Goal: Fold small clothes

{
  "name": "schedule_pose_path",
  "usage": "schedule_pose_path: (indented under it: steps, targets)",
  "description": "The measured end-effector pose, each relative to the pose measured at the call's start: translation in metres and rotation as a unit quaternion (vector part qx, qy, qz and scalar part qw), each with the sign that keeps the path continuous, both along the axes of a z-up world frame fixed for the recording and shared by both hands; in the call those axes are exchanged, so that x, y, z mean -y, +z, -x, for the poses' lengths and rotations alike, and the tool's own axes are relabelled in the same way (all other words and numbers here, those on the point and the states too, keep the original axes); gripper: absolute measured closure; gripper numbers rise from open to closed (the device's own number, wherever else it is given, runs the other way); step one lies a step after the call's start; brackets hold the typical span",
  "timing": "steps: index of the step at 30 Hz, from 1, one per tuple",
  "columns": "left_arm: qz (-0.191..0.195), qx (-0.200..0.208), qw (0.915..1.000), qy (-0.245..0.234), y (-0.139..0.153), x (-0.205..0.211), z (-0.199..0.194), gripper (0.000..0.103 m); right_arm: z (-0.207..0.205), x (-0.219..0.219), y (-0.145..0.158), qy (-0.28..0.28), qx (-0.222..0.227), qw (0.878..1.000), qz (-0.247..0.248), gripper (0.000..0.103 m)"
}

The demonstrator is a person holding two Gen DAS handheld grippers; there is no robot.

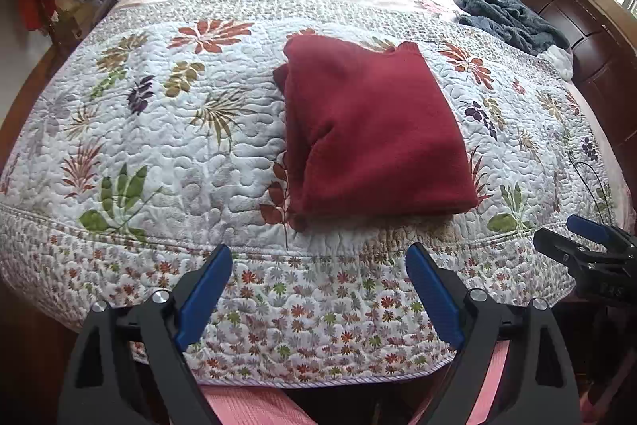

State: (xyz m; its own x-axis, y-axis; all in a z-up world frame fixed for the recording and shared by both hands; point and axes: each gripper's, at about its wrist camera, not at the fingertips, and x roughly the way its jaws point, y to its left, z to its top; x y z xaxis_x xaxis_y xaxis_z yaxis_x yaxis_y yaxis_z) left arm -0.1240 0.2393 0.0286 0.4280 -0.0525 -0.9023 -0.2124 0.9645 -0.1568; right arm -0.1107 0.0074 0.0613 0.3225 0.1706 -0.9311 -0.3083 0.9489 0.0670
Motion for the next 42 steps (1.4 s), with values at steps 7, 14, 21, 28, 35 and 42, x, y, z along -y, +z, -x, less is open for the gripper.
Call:
schedule_pose_path:
  steps: [7, 14, 21, 28, 35, 42]
  targets:
    - [-0.022, 0.005, 0.9997, 0.006, 0.014, 0.007, 0.014, 0.014, 0.011, -0.004, 0.012, -0.001, 0.015, 1.0, 0.012, 0.007]
    - [-0.041, 0.009, 0.999, 0.015, 0.025, 0.012, 0.023, 0.014, 0.02, -0.006, 0.026, 0.0, 0.03, 0.999, 0.013, 0.007]
    - [-0.06, 0.013, 0.998, 0.016, 0.031, 0.017, 0.026, 0.014, 0.022, -0.006, 0.034, -0.002, 0.041, 0.999, 0.021, 0.007]
    - [-0.071, 0.013, 0.9973, 0.014, 0.031, 0.022, 0.022, 0.014, 0.02, -0.004, 0.038, -0.006, 0.045, 0.999, 0.016, 0.006]
    - [-0.075, 0.009, 0.9971, 0.012, 0.028, 0.024, 0.017, 0.014, 0.016, -0.001, 0.034, -0.01, 0.04, 0.999, 0.017, 0.006]
    - [-0.075, 0.006, 0.9971, 0.01, 0.026, 0.026, 0.014, 0.014, 0.012, 0.001, 0.028, -0.013, 0.034, 0.999, 0.018, 0.006]
